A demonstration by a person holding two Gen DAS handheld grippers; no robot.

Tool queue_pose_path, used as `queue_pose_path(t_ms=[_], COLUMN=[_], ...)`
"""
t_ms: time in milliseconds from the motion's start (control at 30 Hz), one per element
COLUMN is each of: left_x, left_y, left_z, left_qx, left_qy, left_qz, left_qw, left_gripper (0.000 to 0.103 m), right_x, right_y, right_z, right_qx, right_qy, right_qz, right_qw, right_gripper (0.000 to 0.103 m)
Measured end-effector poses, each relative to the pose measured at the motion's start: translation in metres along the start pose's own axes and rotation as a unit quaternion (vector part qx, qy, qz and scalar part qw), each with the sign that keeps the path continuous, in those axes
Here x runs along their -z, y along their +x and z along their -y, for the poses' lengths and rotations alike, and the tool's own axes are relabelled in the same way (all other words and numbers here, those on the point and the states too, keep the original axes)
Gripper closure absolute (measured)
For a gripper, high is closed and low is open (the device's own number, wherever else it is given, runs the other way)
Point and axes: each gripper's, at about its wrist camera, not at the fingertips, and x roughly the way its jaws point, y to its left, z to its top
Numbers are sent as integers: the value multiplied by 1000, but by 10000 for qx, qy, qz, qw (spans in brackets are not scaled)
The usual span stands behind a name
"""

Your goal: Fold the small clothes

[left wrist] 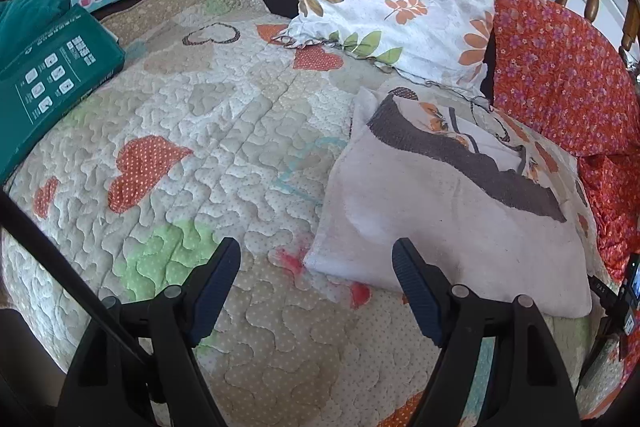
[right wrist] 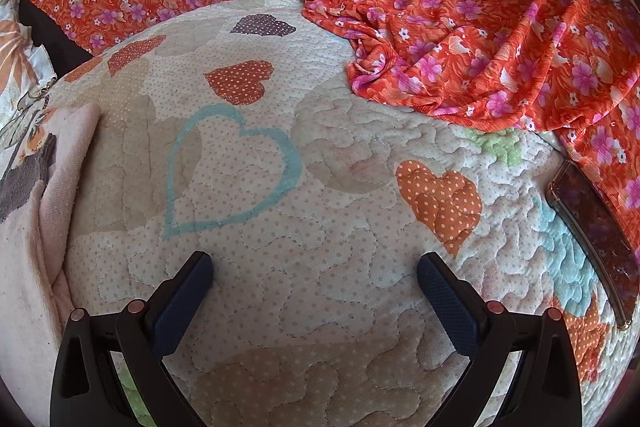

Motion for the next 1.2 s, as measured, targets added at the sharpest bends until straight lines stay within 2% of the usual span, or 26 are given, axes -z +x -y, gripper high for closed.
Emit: queue_pose_path(t_ms=[100,267,633,900,1067,1133,1200], left_x=[0,3,-2,-4,-6,-9,-14], left_y=[4,2,0,-4,-10,-15,-19], left_z=[0,5,-4,-12,-18,-20,-25], left_qx=[112,50,187,164,200,252,249], left_qy=[-99,40,-132,-237,-373,-420,-473], left_qz=[-123,-55,-116,-51,-4,51,133], left_qw=[9998,10000,9997,9996,9991,9988,9985], left_gripper=[26,26,26,26,26,26,26], right_x=[0,0,1,-4,1,8,16], right_y=[0,0,1,5,-6,-22,-49], right_z=[0,0,-1,6,4,8,8], right_qx=[0,0,25,-203,-278,-240,-110], right_qy=[0,0,-14,124,-214,-153,-229], right_qz=[0,0,-4,-301,-478,-338,31], right_qw=[10000,10000,10000,9993,9982,9990,9997], right_gripper=[0,0,0,0,0,12,17])
